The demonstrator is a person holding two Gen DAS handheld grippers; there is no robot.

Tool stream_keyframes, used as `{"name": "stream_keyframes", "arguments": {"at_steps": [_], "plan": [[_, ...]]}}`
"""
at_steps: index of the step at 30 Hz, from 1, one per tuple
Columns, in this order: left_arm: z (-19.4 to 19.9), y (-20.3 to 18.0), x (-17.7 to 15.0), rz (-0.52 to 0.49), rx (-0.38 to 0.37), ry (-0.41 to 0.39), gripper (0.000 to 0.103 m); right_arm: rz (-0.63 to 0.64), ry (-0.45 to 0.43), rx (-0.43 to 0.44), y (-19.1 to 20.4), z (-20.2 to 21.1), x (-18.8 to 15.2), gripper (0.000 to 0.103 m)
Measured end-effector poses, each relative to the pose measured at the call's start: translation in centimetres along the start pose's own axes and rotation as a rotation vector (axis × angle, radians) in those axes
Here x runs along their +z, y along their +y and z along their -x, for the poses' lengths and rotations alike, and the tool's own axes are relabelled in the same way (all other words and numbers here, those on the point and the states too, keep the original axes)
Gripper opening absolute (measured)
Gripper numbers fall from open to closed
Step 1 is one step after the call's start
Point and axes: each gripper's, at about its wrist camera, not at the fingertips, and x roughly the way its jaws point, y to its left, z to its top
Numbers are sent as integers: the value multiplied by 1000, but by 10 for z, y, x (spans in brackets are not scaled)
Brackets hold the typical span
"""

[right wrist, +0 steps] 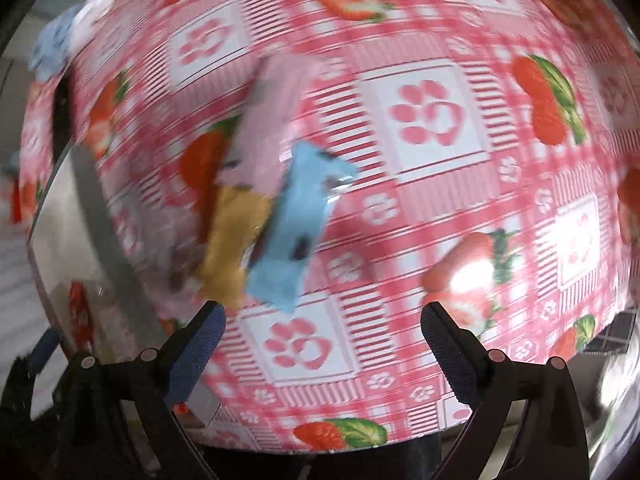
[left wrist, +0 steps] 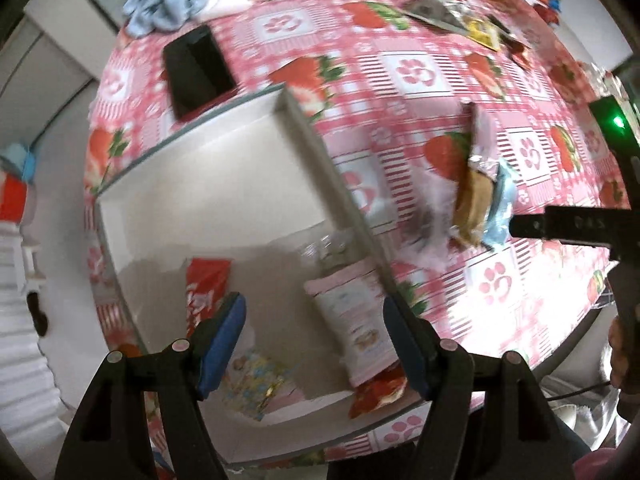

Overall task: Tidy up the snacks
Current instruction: 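Move both open grippers back to the snack bars on the tablecloth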

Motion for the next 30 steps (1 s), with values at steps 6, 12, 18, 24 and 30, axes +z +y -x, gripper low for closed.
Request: {"name": "stream_keyframes", "arguments": {"at_steps": [6, 12, 18, 24, 30], "plan": [[-6, -26, 18, -51, 17, 9, 75, -82, -16, -28, -36, 0, 21, 99], [-18, -52, 38, -84, 33, 29, 75, -105, -18, -2, -33, -12, 44, 99], [-38, -74, 56, -110, 46, 55, 75, -16, -38, -73, -22, -20, 51, 99], [-59, -84, 68, -98, 49, 98, 75, 31, -44, -147, -40, -14, 52, 99], [-82, -86, 73, -77, 55, 155, 75, 18, -30, -108, -76, -8, 55, 102]]}}
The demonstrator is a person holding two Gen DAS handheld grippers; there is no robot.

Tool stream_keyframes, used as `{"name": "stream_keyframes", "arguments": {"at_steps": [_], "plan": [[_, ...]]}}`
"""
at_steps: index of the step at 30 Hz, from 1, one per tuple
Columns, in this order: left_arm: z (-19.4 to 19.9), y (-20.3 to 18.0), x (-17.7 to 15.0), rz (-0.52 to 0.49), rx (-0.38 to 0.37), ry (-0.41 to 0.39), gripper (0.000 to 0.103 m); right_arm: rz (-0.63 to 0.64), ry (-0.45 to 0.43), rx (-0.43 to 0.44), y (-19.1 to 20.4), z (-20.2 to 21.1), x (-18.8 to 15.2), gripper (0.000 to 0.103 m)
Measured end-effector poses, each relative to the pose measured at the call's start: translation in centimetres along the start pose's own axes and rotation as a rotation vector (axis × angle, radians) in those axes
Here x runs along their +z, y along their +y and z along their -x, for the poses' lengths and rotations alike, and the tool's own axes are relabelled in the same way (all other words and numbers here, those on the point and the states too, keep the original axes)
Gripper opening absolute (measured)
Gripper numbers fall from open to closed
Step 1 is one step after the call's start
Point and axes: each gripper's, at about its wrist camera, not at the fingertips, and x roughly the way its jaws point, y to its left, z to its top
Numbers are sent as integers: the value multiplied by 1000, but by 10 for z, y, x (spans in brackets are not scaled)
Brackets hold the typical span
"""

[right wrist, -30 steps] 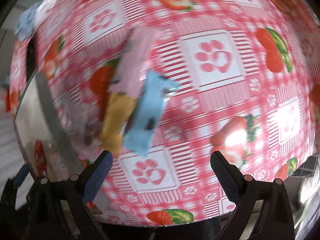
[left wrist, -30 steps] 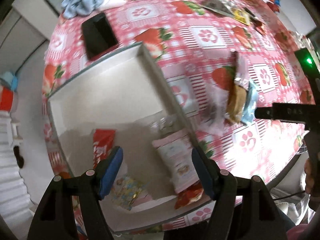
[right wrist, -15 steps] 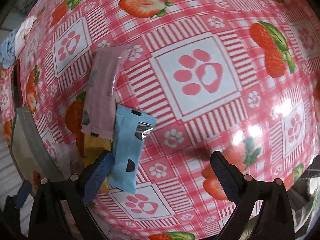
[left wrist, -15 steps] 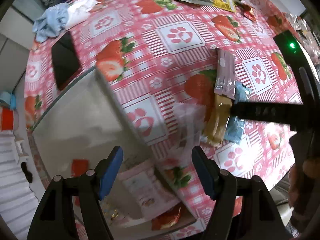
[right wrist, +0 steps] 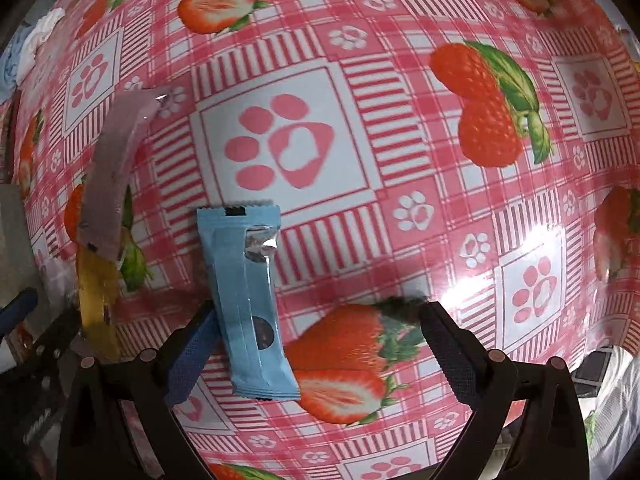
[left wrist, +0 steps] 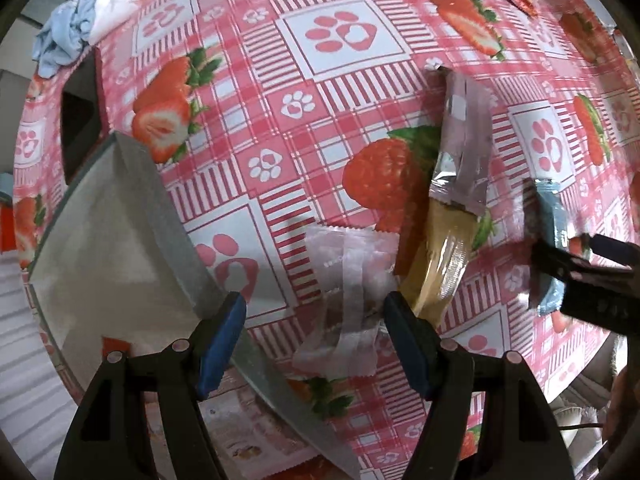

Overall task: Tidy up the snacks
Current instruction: 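Move both open grippers back to the snack bars on the tablecloth, then grasp the clear plastic packet with the left gripper while the right gripper grasps the blue bar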

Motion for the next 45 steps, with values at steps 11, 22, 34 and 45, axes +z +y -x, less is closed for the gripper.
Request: {"name": "stream_keyframes", "arguments": {"at_steps": [11, 22, 34, 45], "plan": [[-14, -29, 12, 19, -65, 20, 76, 68, -3, -6, 6, -6, -22, 102], [5, -41, 17, 28, -75, -30, 79, 45, 15, -6, -43, -11, -28, 102], [-11, -30, -4, -27, -55, -4, 79, 63, -35, 0, -47, -7, -32, 103], [-9, -15, 6, 37, -88, -14, 79, 69, -59, -1, -45, -6, -34, 103]]}}
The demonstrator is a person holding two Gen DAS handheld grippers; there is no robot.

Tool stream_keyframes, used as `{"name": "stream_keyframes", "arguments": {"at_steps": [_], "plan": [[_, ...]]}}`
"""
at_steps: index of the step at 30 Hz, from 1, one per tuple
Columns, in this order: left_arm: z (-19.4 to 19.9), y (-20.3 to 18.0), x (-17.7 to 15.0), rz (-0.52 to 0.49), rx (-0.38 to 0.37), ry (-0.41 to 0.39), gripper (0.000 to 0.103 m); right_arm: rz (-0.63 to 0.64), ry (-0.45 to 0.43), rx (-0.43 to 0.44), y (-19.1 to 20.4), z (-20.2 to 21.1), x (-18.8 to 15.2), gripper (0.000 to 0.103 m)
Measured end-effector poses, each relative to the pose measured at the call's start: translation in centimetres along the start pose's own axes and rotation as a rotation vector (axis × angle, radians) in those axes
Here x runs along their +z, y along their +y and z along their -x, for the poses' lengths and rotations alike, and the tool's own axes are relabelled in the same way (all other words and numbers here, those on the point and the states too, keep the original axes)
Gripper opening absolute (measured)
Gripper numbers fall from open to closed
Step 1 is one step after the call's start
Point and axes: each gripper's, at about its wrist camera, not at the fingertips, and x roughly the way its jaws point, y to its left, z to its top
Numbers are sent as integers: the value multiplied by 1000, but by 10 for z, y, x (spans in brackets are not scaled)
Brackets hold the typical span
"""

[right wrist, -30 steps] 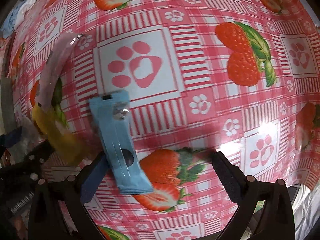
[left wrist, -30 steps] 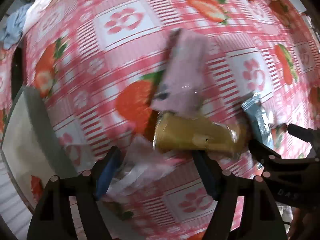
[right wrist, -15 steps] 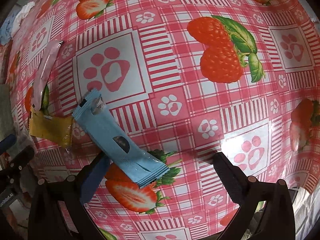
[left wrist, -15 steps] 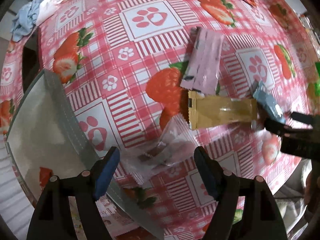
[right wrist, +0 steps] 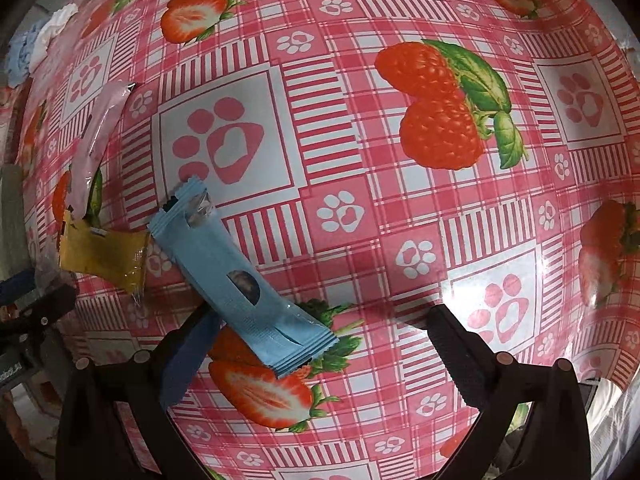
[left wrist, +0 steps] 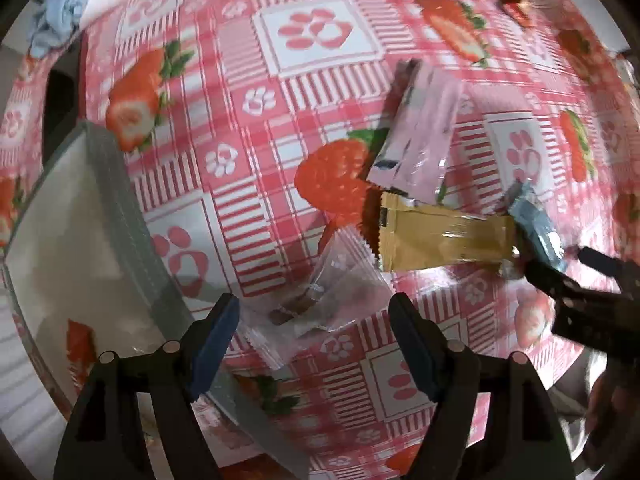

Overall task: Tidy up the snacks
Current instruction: 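Grasp the clear plastic packet with the left gripper while the right gripper grasps the blue bar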

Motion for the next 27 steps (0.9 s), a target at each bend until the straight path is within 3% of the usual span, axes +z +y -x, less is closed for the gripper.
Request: {"name": "stream_keyframes", "arguments": {"at_steps": [6, 13, 16, 19, 27], "plan": [[17, -13, -3, -200, 0, -2, 80, 2, 11, 0, 0, 0, 0, 103], [-11, -50, -4, -371, 135, 13, 81, 4, 15, 1, 0, -2, 1, 103], [-15, -61, -4, -366, 123, 6, 79, 8, 14, 1, 0, -3, 1, 103], [-16, -59, 0, -340, 70, 15, 66, 14, 16, 0, 1, -3, 2, 103], [-12, -44, -9, -242, 48, 16, 65, 234, 23, -38, 40, 0, 17, 103]]}}
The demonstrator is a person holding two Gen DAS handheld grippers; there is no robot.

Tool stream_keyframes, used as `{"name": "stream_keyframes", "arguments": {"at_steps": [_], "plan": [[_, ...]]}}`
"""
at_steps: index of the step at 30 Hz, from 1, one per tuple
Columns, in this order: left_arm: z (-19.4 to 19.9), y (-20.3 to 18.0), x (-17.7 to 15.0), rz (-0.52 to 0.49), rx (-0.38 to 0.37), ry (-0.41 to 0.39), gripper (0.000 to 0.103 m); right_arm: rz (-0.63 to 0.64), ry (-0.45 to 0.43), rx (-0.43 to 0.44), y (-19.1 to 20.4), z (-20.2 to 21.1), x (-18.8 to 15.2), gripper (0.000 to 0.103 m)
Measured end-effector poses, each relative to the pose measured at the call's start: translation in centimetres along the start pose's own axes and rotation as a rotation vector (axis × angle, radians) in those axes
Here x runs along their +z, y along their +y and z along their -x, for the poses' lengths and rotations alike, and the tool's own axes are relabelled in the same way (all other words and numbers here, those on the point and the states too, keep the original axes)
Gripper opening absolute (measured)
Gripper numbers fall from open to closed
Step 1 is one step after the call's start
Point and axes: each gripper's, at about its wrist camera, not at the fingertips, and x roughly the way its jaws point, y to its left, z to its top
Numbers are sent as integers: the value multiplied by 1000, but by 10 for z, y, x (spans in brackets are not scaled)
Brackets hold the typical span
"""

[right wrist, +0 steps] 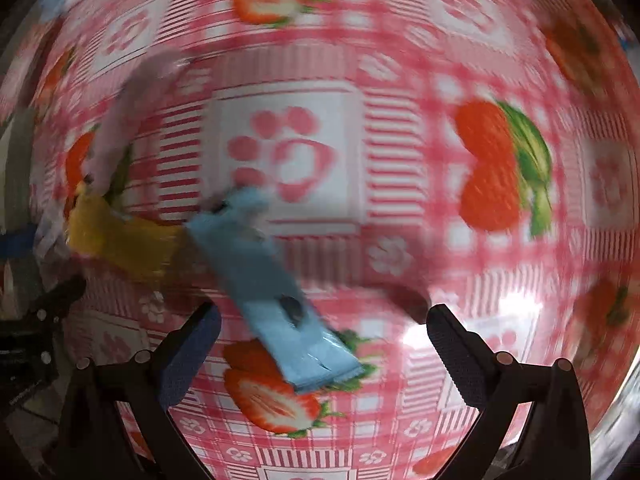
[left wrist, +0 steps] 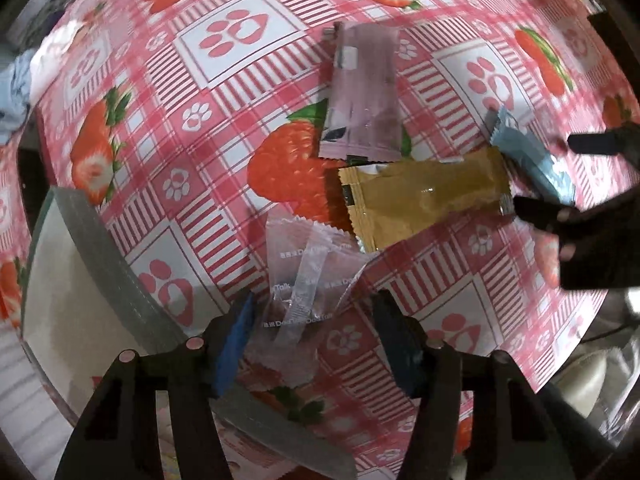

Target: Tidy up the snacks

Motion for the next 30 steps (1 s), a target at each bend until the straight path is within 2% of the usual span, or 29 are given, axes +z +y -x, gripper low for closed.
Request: {"name": "stream_keyframes", "arguments": {"at_steps": [2, 4, 5, 6, 7, 9, 10, 17, 23, 30], "plan": [[0, 3, -2, 12, -3, -2, 61, 8, 13, 15, 6, -1, 3, 100], [2, 7, -4, 26, -5, -12, 45, 14, 9, 15, 10, 3, 3, 90], [1, 15, -5, 30, -8, -13, 32, 27, 5, 14, 13, 5, 3, 80], [2, 16, -6, 39, -17, -14, 31, 41, 4, 13, 15, 8, 3, 67], [4, 18, -7, 55, -32, -13, 31, 63, 3, 12, 18, 10, 3, 61], [14, 24, -12, 93, -58, -9, 31, 76, 3, 16, 21, 13, 4, 34], [17, 28, -14, 113, -66, -10, 31, 71, 3, 21, 19, 15, 5, 30], [41, 47, -31, 170, -116, -67, 31, -69, 22, 148, 1, 17, -5, 28], [64, 58, -47, 205, -137, -108, 31, -141, 20, 200, -12, 25, -24, 28], [94, 78, -71, 242, -150, -163, 31, -137, -7, 205, -10, 48, -22, 28]]}}
